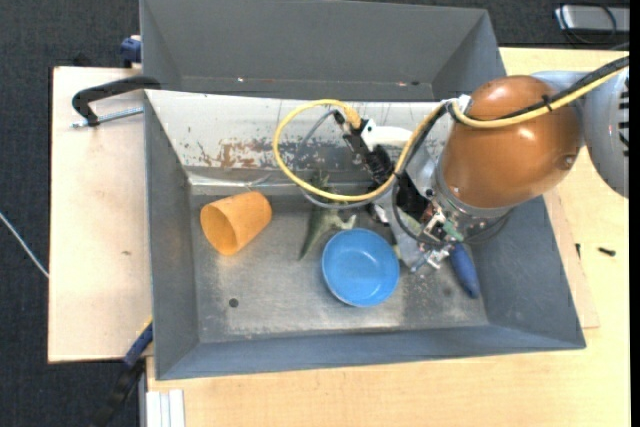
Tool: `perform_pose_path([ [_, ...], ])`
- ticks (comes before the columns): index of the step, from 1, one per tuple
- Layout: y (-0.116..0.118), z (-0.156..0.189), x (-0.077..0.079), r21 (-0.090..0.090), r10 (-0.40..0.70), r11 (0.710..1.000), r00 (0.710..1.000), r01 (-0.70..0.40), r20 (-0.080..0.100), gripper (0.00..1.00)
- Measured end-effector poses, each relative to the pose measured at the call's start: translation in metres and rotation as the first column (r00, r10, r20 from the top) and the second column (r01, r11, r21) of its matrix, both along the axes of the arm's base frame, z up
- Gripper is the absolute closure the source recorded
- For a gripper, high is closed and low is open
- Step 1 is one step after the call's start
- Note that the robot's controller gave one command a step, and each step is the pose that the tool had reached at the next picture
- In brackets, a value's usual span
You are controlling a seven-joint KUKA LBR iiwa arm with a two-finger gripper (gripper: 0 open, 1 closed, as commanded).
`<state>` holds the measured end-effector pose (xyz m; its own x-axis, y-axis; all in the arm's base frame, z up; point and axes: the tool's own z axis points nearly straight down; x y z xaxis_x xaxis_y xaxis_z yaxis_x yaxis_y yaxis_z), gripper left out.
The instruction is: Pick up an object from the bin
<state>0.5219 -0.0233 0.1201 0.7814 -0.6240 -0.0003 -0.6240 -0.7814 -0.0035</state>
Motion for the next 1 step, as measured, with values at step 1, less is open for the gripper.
perform_pose_path([
  [1,0.0275,0.0985,0.0608,-0.001,0.318,0.948,0.948,-0.318,0.005,1.00],
])
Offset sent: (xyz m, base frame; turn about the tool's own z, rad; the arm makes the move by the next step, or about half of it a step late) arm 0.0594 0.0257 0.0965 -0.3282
